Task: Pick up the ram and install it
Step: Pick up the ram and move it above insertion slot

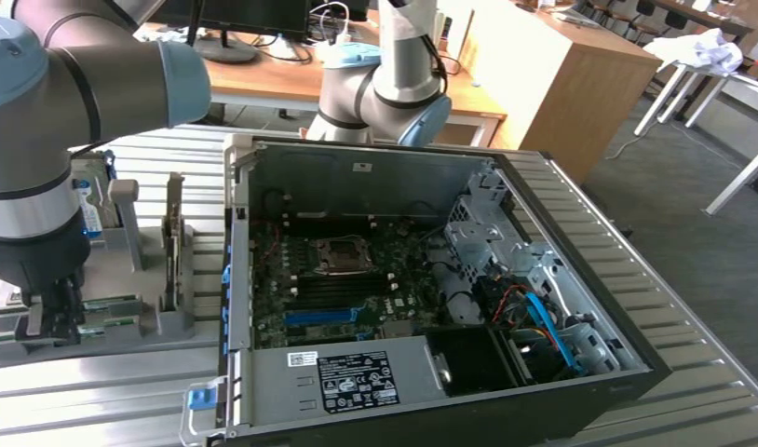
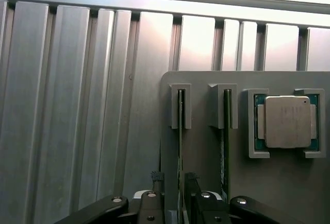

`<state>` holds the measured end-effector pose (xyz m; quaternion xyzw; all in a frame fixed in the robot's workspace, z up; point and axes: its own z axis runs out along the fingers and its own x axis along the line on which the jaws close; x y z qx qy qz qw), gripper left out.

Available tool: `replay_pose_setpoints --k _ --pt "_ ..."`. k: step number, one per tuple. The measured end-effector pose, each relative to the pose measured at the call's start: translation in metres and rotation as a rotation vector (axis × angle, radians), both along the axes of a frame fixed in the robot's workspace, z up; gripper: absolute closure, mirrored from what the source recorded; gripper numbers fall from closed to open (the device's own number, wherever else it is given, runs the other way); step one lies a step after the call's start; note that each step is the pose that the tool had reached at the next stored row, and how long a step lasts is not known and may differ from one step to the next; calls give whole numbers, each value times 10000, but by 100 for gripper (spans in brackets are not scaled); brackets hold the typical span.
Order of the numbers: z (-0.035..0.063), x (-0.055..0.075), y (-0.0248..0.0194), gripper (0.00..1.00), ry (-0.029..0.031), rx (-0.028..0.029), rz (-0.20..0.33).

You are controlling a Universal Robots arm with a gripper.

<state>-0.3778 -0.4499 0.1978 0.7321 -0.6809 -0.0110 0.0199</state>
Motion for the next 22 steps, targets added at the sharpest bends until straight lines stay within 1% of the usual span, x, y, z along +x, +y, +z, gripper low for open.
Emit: replay_pose_setpoints --k 10,12,13,14,15,16,22 --pt "-18 0 0 70 0 1 0" --pt "-18 0 0 72 0 3 0" --pt "-18 0 0 78 0 2 0" --pt "-18 0 0 78 0 1 0" --pt "-18 0 0 84 0 1 0" --pt "-18 0 0 87 0 1 0" --pt "-18 0 0 87 0 1 0"
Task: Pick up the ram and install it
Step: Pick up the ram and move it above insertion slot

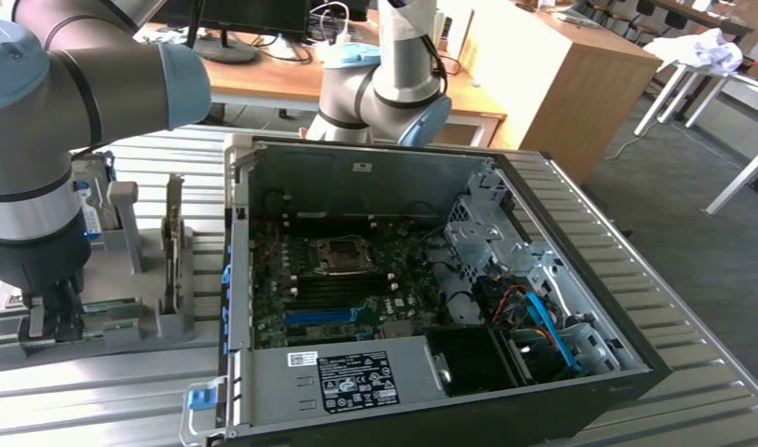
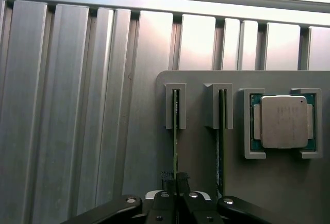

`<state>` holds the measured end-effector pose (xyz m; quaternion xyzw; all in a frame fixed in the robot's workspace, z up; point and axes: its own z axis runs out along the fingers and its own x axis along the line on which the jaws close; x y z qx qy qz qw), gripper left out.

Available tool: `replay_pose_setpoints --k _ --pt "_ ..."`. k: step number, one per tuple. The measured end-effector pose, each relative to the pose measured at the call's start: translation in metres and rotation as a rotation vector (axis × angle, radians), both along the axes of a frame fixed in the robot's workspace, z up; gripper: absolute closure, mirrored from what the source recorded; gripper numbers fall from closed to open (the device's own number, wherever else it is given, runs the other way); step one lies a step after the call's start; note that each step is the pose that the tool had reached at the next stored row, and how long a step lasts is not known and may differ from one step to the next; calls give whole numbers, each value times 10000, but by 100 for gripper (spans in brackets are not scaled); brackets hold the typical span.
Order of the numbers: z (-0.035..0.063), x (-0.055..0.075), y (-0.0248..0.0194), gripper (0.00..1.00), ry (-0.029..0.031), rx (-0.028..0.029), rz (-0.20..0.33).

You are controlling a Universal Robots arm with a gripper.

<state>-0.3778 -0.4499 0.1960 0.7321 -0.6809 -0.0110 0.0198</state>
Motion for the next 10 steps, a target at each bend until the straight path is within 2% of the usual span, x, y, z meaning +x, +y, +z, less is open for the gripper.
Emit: replay_pose_setpoints --k 10 --pt "42 1 0 87 -2 0 0"
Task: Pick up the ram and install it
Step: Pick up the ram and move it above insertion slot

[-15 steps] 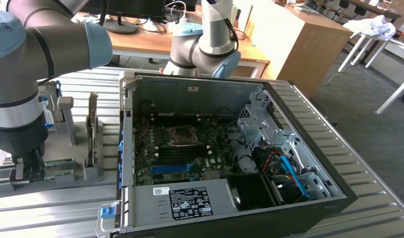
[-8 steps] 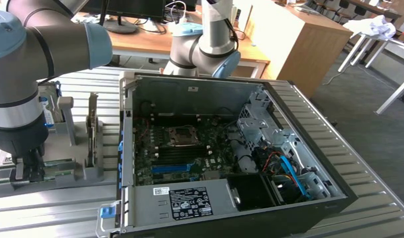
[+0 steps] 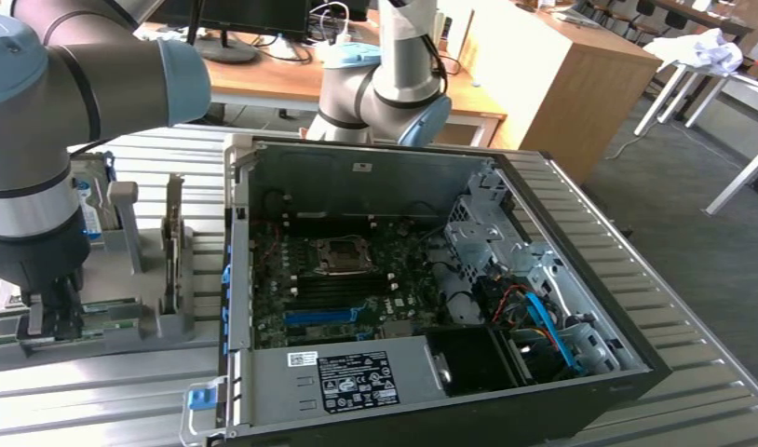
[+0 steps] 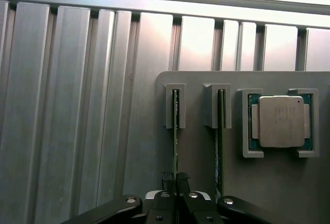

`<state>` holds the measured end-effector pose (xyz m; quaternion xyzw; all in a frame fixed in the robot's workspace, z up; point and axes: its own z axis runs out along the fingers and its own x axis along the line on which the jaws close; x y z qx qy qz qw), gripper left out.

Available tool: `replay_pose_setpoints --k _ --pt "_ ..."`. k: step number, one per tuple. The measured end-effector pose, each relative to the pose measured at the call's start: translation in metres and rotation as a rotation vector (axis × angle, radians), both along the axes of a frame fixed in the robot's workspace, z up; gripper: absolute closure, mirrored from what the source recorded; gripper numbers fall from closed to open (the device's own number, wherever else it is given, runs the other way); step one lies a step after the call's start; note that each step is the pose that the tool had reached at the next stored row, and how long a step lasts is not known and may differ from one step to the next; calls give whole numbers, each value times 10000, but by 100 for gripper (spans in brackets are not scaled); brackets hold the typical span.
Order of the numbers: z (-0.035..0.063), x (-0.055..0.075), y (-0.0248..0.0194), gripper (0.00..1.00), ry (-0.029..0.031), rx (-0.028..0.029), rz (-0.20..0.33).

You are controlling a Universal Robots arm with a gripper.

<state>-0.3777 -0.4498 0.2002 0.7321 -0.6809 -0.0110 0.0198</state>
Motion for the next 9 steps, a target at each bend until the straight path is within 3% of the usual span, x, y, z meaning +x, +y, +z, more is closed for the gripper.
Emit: replay_pose_setpoints --k 9 --pt "70 0 0 87 2 -1 0"
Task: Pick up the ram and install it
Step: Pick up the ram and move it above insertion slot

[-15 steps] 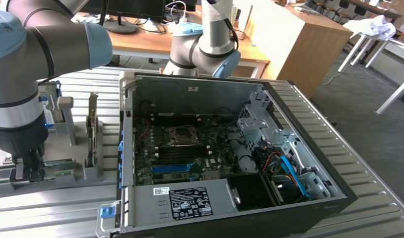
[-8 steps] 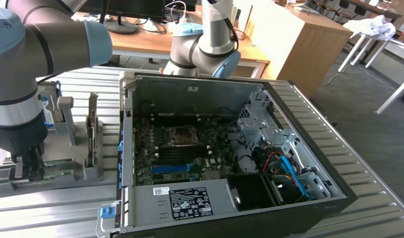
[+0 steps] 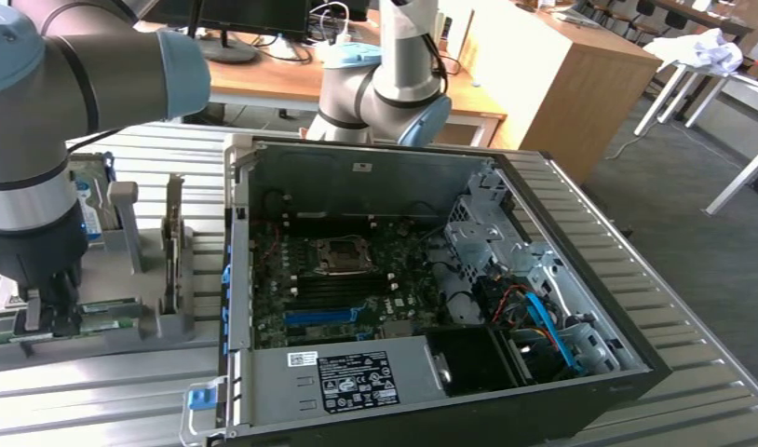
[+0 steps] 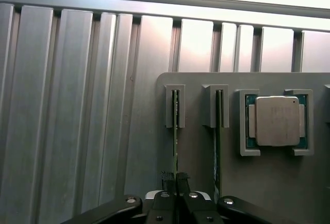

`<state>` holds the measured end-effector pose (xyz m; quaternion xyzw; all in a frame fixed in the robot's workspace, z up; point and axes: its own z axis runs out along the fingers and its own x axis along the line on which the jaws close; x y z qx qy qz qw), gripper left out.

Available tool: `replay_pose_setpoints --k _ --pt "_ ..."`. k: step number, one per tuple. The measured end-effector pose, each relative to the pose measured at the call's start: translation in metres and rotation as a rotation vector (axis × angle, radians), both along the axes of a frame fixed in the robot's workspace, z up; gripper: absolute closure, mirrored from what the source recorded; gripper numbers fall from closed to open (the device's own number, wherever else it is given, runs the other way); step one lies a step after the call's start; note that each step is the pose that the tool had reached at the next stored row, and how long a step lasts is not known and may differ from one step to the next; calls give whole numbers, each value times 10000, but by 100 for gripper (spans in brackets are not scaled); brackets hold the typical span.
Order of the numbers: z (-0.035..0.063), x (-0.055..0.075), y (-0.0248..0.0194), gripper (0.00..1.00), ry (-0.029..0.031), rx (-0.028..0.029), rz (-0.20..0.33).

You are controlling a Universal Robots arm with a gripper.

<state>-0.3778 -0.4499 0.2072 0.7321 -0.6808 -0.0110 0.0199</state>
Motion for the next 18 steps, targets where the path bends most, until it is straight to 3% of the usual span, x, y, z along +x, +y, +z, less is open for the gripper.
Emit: replay_pose_setpoints --k 18 --pt "194 0 0 87 -1 2 0"
